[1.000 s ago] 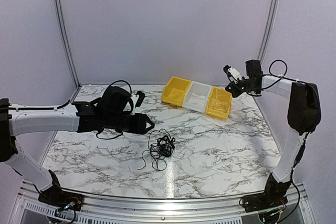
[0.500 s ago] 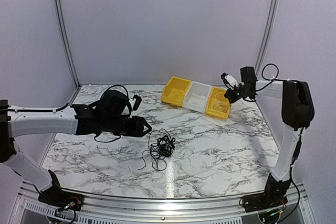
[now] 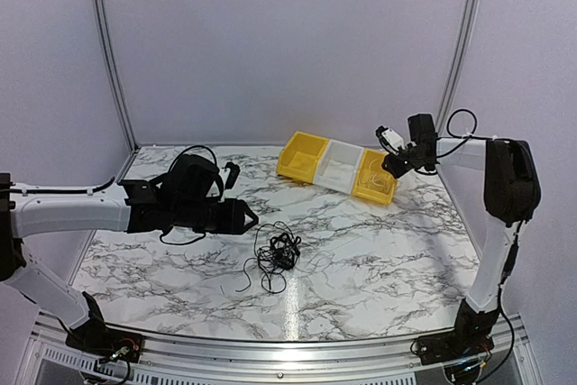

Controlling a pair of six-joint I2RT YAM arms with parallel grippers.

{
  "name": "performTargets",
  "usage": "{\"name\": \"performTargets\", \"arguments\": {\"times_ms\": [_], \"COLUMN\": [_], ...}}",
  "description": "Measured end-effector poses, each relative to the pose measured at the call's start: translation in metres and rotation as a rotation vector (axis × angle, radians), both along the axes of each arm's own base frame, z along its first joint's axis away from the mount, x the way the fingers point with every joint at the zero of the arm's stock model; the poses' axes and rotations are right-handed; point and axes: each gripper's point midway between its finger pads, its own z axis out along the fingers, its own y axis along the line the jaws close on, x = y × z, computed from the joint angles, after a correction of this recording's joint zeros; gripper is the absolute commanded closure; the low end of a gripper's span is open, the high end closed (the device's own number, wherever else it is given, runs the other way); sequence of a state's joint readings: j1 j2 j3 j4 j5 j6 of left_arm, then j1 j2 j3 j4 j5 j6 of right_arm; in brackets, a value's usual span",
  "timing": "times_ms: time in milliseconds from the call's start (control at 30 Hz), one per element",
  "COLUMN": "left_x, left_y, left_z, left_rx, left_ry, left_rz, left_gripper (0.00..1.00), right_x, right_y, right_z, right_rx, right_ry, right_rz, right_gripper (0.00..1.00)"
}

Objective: Untangle the cables

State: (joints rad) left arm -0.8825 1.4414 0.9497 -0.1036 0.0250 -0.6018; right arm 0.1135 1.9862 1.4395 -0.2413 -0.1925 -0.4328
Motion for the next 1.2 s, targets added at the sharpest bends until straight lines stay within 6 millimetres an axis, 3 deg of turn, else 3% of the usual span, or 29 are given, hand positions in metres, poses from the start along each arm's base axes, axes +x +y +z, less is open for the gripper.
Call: {"name": "performTargets", "arguments": {"times_ms": [33, 133, 300, 400, 500, 667, 800, 900, 1033, 1200], "left_x": [0.000, 0.000, 0.001, 0.001, 0.000, -0.005, -0.011, -0.014, -0.014, -0.012], "left_y": [0.000, 0.001, 0.001, 0.001, -0.001, -0.008, -0.017, -0.021, -0.027, -0.026], "left_z": [0.002, 0.003, 0.003, 0.001, -0.004, -0.032, -0.055, -0.060, -0.053, -0.050], "left_rx": [-0.003, -0.006, -0.010, -0.008, 0.000, 0.037, 0.057, 0.051, 0.028, 0.019], "left_ry": [-0.002, -0.004, 0.001, 0.004, 0.017, 0.082, 0.153, 0.185, 0.190, 0.192], "left_rz": [0.003, 0.007, 0.015, 0.015, 0.008, -0.033, -0.073, -0.086, -0.092, -0.068], "left_gripper": [0.51, 0.51, 0.51, 0.51, 0.51, 0.51, 0.51, 0.50, 0.48, 0.48], "right_x": [-0.003, -0.019, -0.056, -0.081, -0.105, -0.155, -0.206, -0.245, -0.281, -0.287], "right_y": [0.000, -0.001, -0.003, 0.000, 0.012, 0.075, 0.133, 0.161, 0.182, 0.186], "right_z": [0.005, 0.032, 0.095, 0.108, 0.100, 0.090, 0.083, 0.060, 0.019, -0.019], "right_rx": [-0.003, -0.002, 0.007, 0.017, 0.029, 0.054, 0.035, -0.012, -0.079, -0.129], "right_ry": [-0.005, -0.043, -0.162, -0.192, -0.161, -0.090, -0.068, -0.029, 0.057, 0.140], "right_rz": [0.006, 0.014, 0.036, 0.071, 0.152, 0.435, 0.707, 0.894, 1.059, 1.096], "right_gripper": [0.57, 0.45, 0.42, 0.44, 0.52, 0.62, 0.58, 0.53, 0.48, 0.48]}}
